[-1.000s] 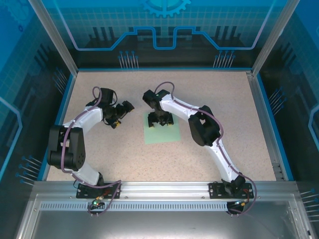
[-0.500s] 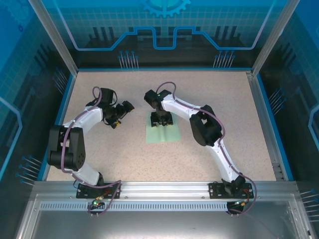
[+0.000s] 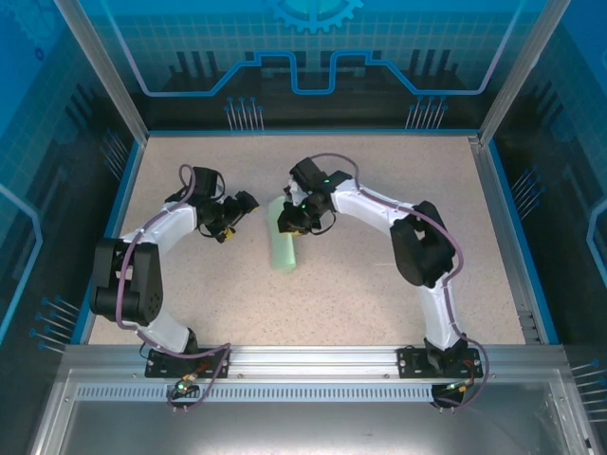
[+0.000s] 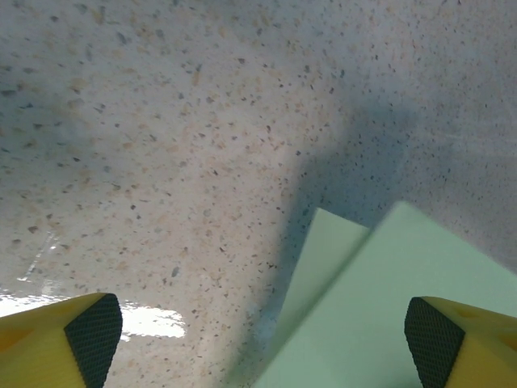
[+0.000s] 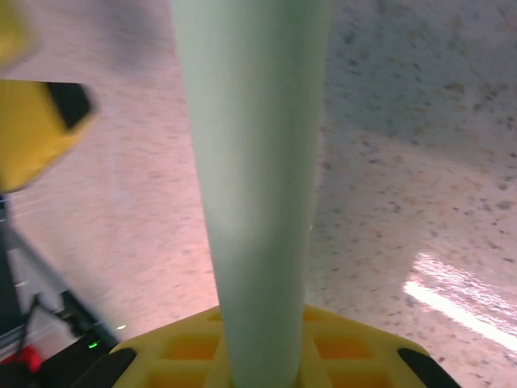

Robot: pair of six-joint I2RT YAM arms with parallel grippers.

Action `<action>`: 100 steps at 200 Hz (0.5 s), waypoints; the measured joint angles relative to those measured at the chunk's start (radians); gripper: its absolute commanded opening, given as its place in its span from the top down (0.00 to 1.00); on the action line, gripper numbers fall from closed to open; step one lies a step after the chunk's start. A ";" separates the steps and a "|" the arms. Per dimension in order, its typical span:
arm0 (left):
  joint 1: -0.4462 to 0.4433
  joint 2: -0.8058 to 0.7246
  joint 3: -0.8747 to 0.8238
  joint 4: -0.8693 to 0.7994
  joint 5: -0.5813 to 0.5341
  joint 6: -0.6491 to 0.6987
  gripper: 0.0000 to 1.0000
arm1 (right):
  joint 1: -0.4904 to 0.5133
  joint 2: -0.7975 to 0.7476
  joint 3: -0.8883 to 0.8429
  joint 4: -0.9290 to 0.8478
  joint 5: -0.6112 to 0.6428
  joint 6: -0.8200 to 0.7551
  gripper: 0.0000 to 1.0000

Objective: Fold a paper plane with a square sheet of paper (pick it up from the middle)
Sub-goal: Fold the square sheet of paper in half at the center of the table.

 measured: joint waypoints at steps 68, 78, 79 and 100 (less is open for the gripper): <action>-0.119 0.000 0.000 0.076 0.044 -0.003 0.21 | -0.126 -0.030 -0.151 0.096 -0.060 -0.037 0.75; -0.137 0.005 0.000 0.103 0.058 -0.012 0.25 | -0.133 -0.021 -0.153 0.090 -0.057 -0.051 0.74; -0.139 0.005 0.000 0.105 0.060 -0.014 0.26 | -0.134 -0.020 -0.154 0.090 -0.057 -0.051 0.74; -0.177 0.033 -0.006 0.174 0.088 -0.033 0.35 | -0.139 -0.005 -0.158 0.075 -0.055 -0.079 0.72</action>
